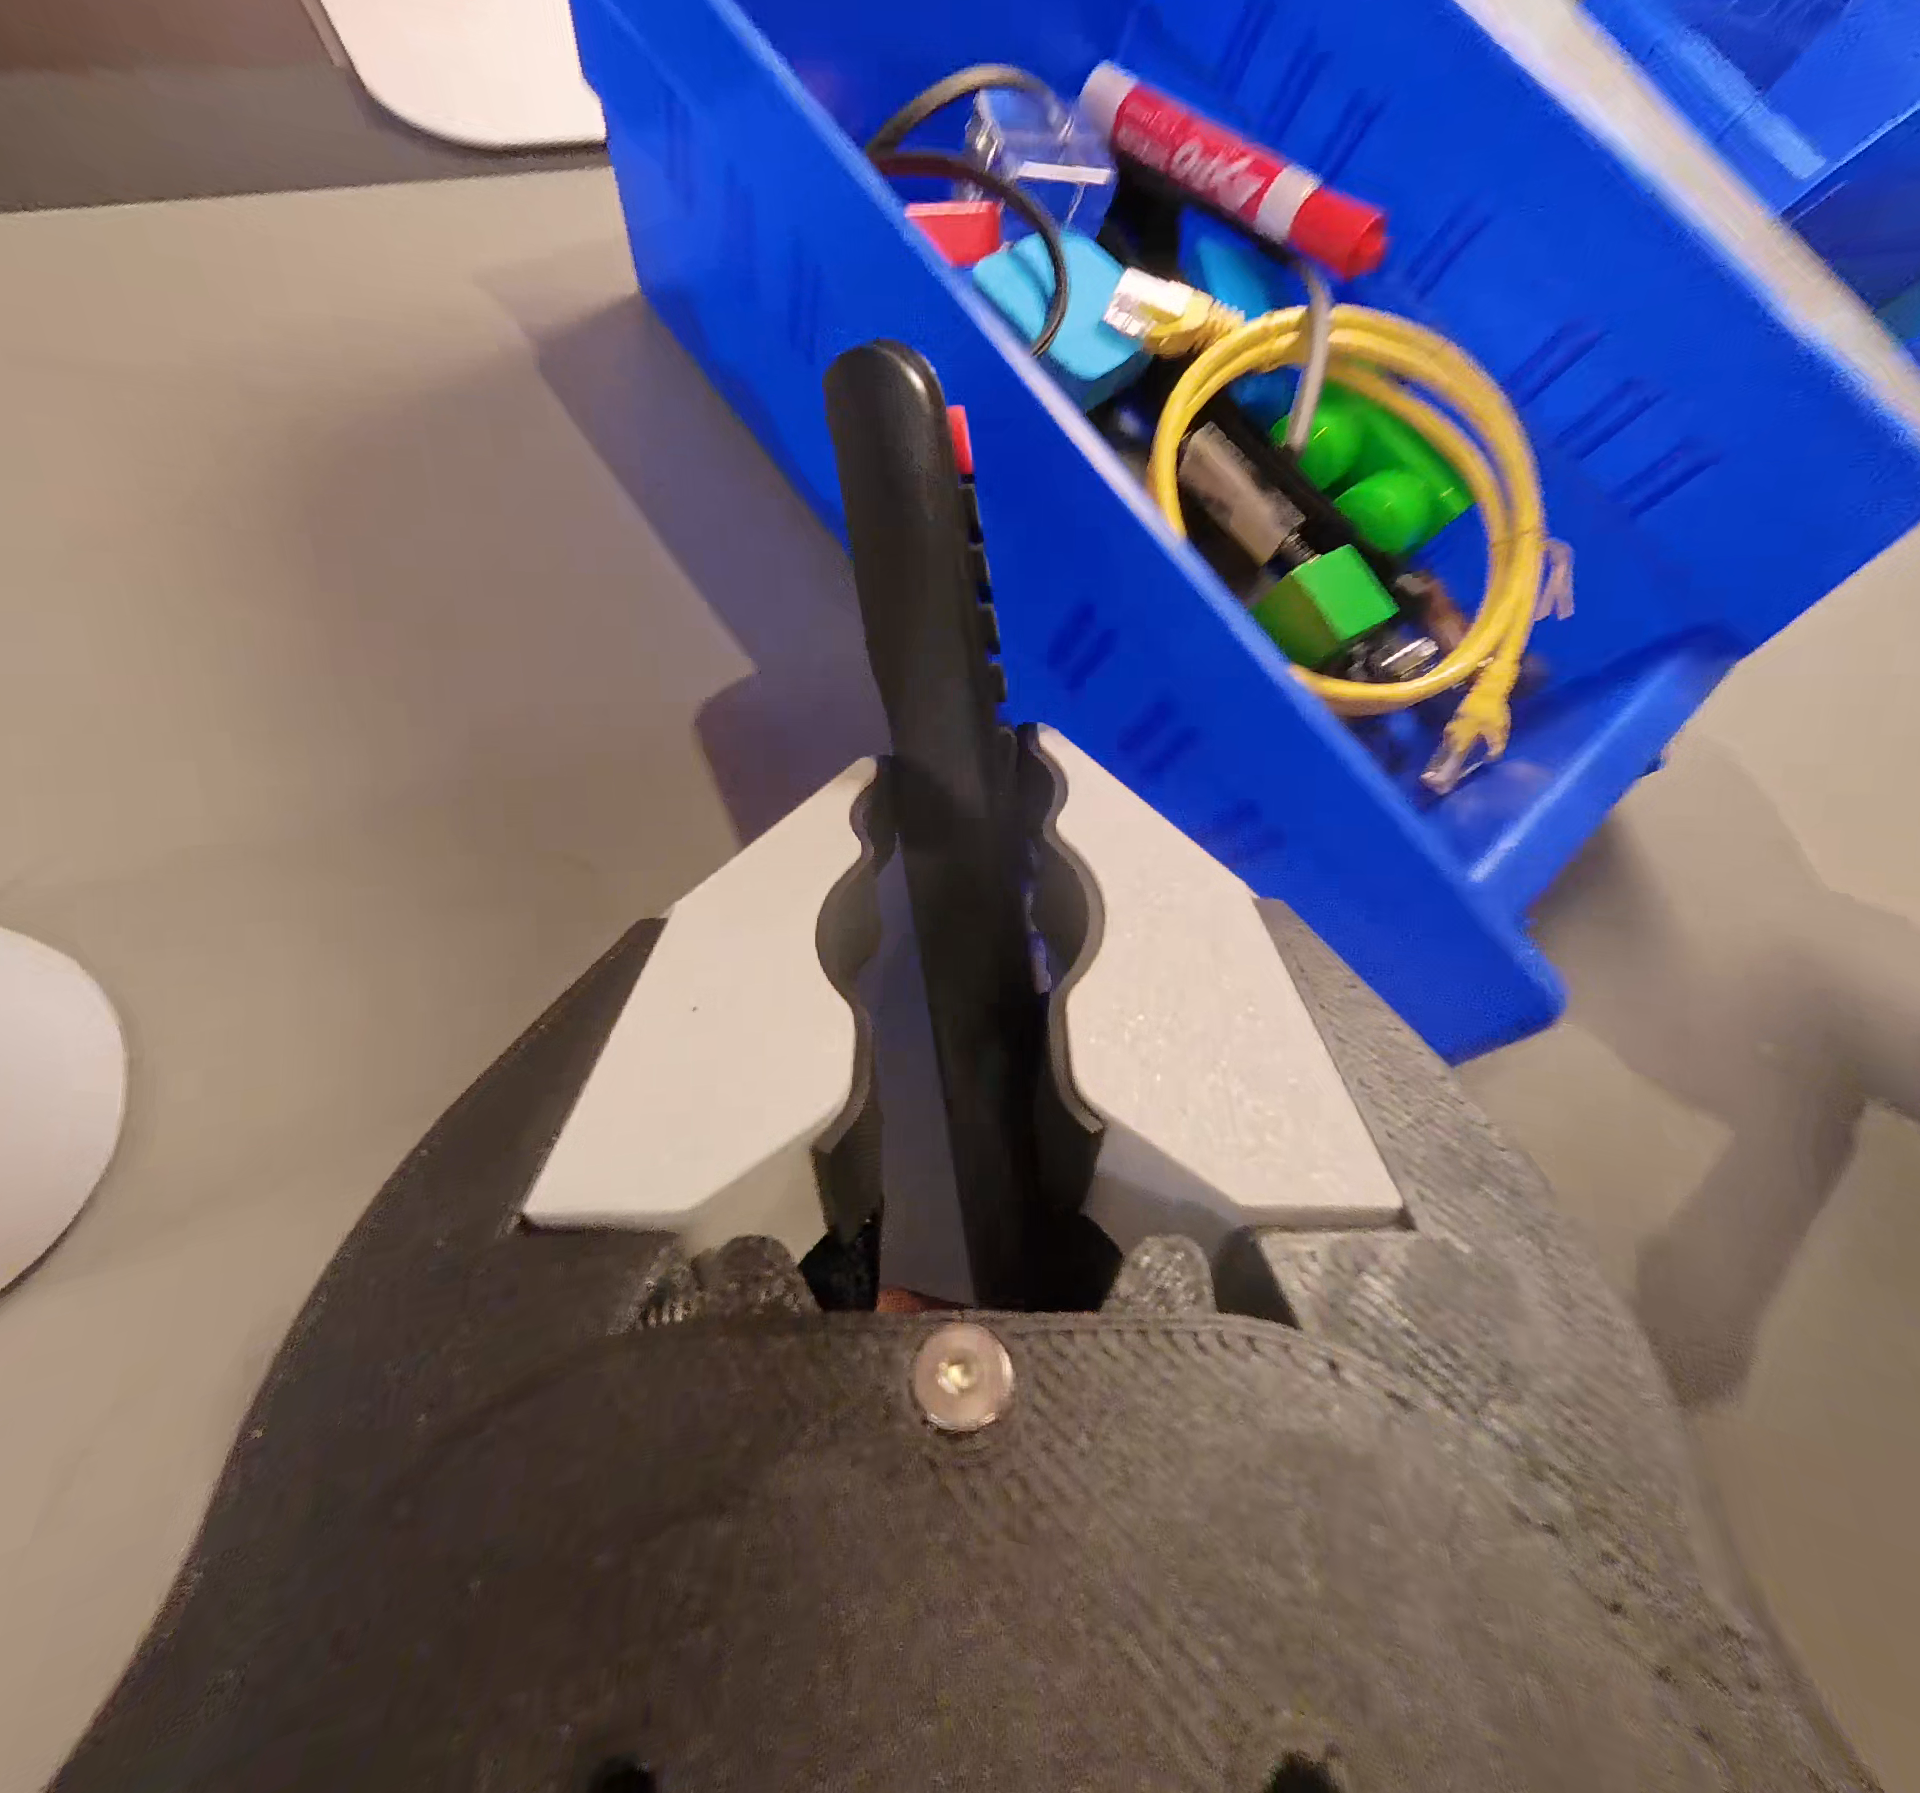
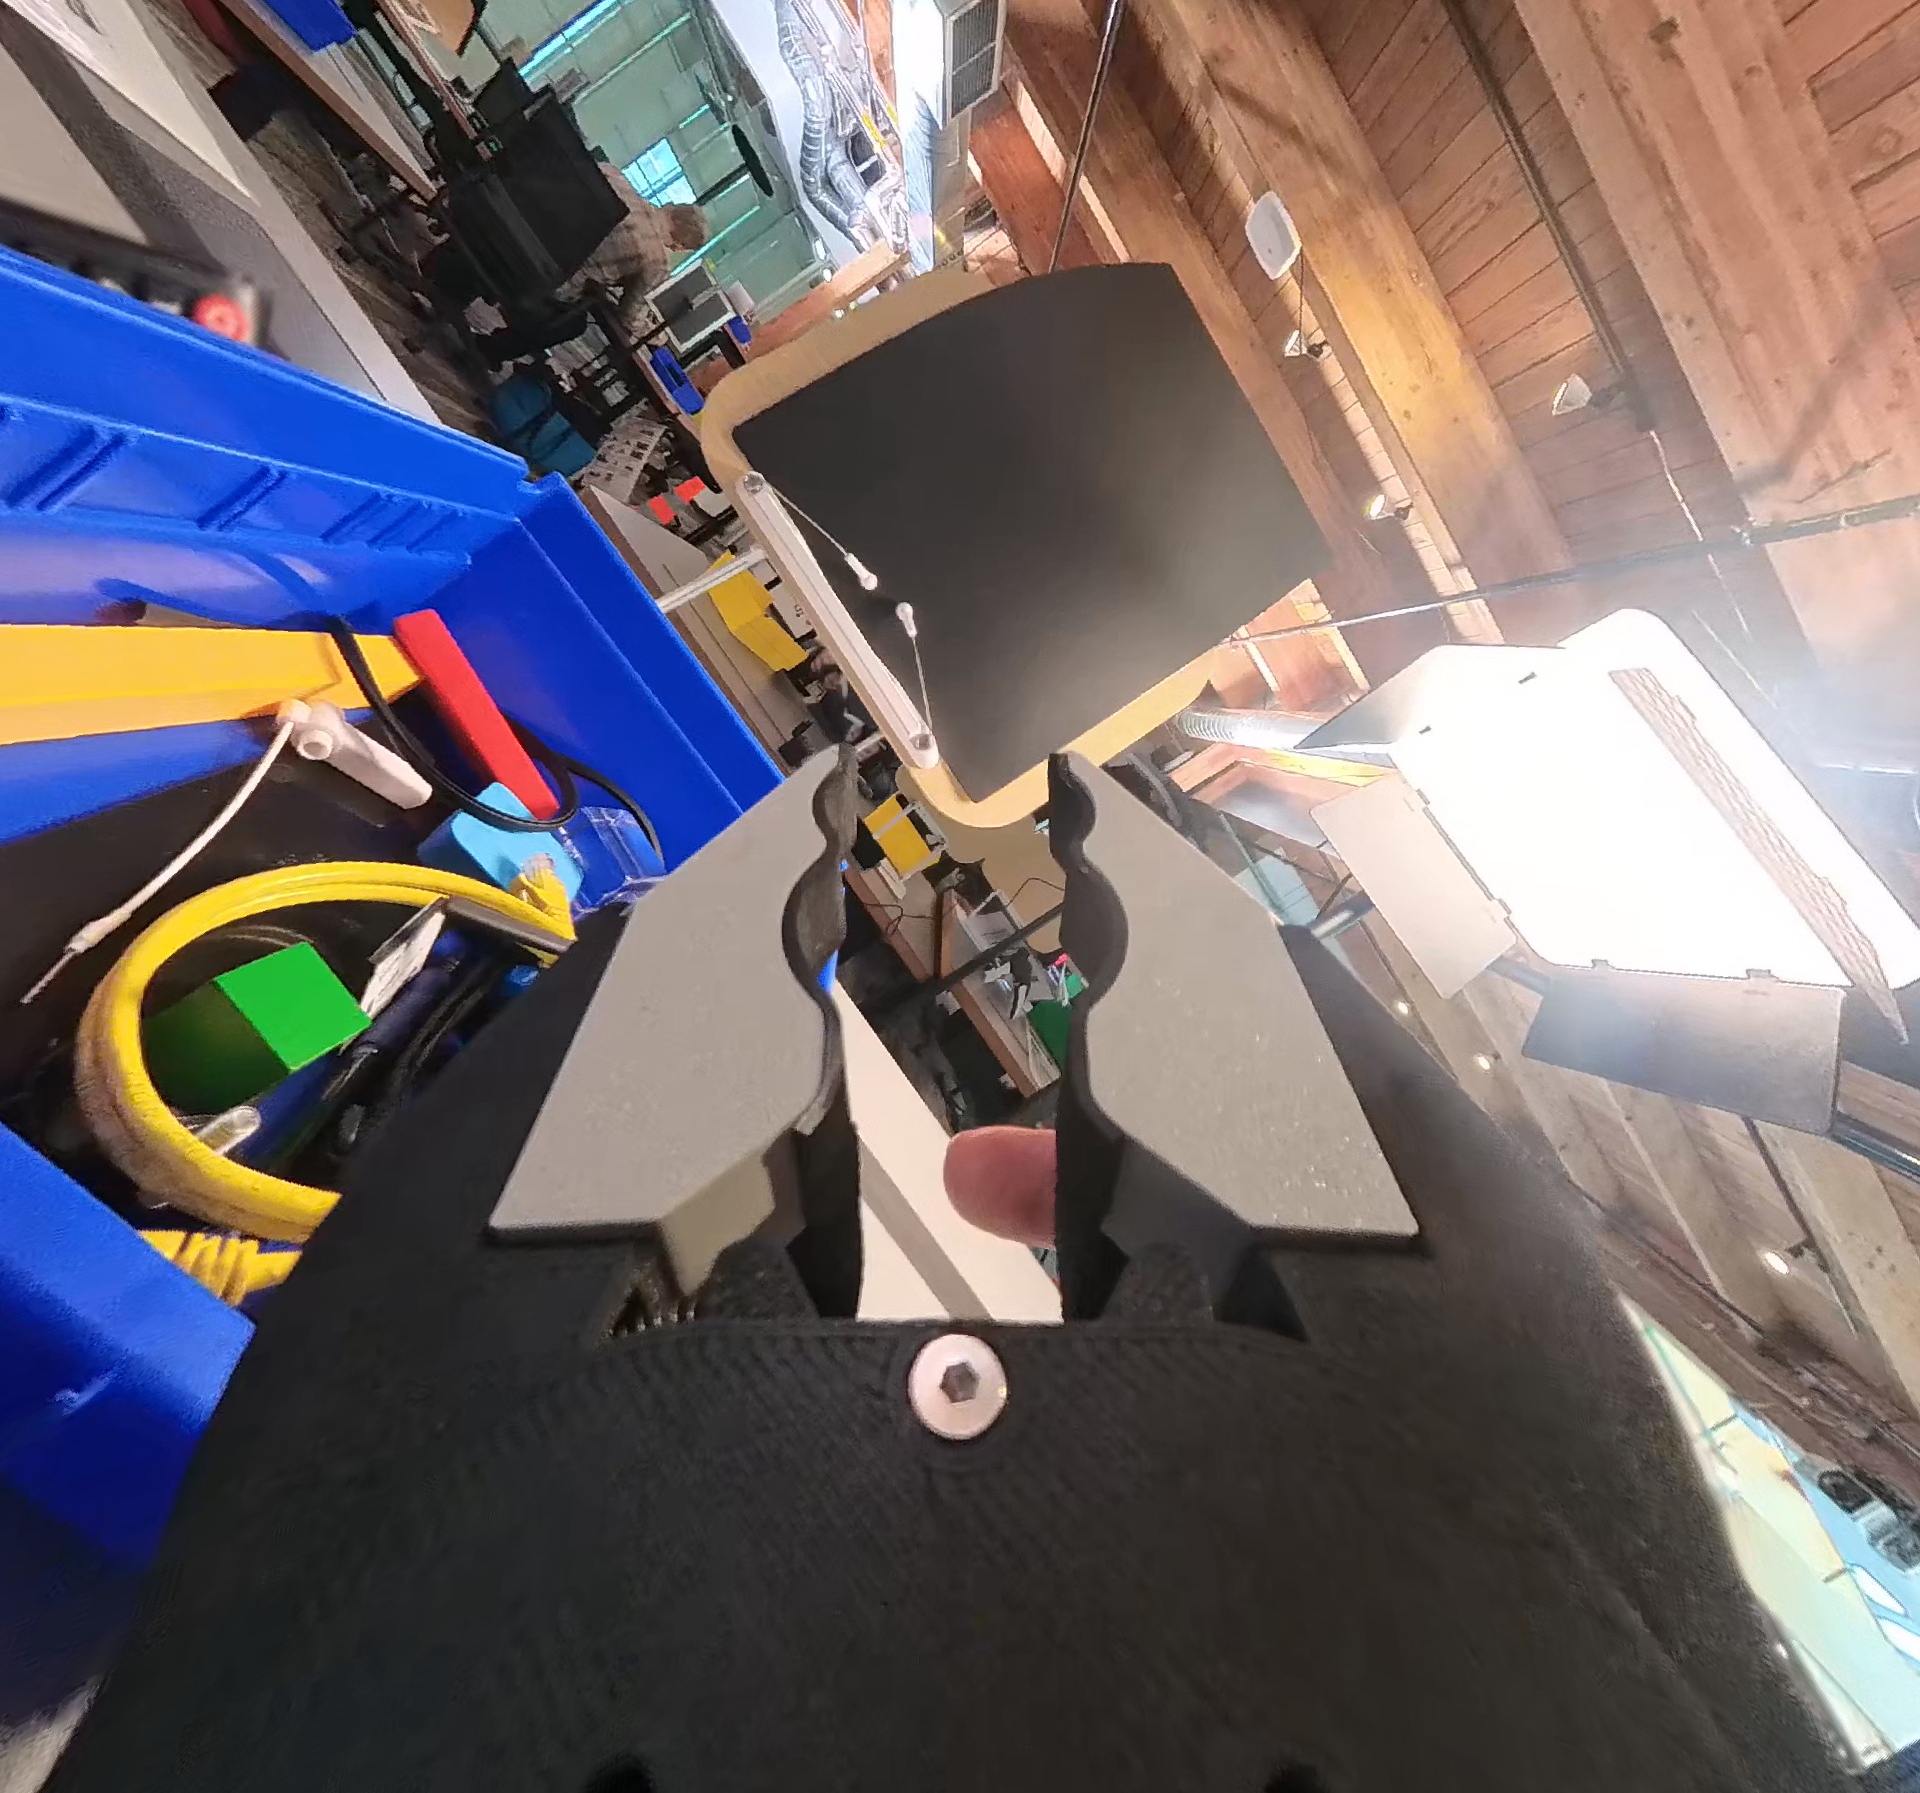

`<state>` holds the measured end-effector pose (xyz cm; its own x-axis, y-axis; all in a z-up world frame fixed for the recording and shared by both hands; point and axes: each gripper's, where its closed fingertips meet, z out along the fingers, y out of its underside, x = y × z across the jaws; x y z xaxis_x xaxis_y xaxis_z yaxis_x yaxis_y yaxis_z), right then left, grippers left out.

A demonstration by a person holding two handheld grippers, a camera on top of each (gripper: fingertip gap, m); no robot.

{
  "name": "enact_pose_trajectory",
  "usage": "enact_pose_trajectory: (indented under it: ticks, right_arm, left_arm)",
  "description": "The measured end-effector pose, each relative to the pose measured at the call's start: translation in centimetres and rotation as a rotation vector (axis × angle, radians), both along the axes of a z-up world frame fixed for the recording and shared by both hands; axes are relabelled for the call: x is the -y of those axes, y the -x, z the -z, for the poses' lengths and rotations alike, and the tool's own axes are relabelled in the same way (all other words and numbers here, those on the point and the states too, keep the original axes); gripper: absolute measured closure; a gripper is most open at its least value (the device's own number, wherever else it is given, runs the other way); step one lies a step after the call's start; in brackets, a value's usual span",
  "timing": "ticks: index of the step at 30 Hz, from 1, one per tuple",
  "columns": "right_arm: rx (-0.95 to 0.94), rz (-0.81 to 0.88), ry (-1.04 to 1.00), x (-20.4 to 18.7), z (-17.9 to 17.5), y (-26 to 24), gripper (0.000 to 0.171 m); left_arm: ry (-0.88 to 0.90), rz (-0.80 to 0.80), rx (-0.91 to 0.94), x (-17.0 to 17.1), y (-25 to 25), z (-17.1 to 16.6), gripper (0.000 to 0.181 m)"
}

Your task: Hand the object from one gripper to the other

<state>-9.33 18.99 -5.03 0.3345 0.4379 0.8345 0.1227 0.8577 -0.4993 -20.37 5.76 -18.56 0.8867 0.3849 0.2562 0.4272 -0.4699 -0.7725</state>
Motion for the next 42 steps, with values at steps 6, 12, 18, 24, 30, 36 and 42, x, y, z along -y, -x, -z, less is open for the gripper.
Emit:
enact_pose_trajectory:
  ticks: [6, 12, 18, 24, 30, 36, 42]
  right_arm:
    - [0.030, 0.021, 0.031, -1.4, 0.3, 0.0, 0.133]
    - [0.108, 0.036, 0.070, -3.1, 1.7, 0.3, 0.133]
    - [0.110, 0.042, 0.110, -4.5, 2.0, 0.1, 0.133]
    - [0.066, 0.007, 0.224, -5.9, 1.2, -0.5, 0.134]
    - [0.018, -0.009, 0.455, -9.4, 1.2, -1.3, 0.135]
    - [0.008, -0.024, 0.699, -13.6, 3.3, -1.8, 0.135]
    - [0.035, -0.024, 0.735, -15.6, 5.7, -1.7, 0.136]
  left_arm:
    - [0.193, 0.016, -0.108, 0.5, 0.2, 2.6, 0.157]
    - [0.256, 0.014, -0.163, 0.9, 0.3, 3.1, 0.154]
    - [0.289, 0.017, -0.191, 1.0, 0.2, 3.2, 0.145]
    - [0.248, -0.001, -0.224, 1.0, 0.4, 1.8, 0.126]
    - [0.155, -0.075, -0.316, 0.9, 1.5, -1.1, 0.119]
    - [-0.082, -0.153, -0.516, 0.6, 2.2, -7.2, 0.114]
    - [-0.320, -0.106, -0.686, -0.3, -0.6, -12.4, 0.116]
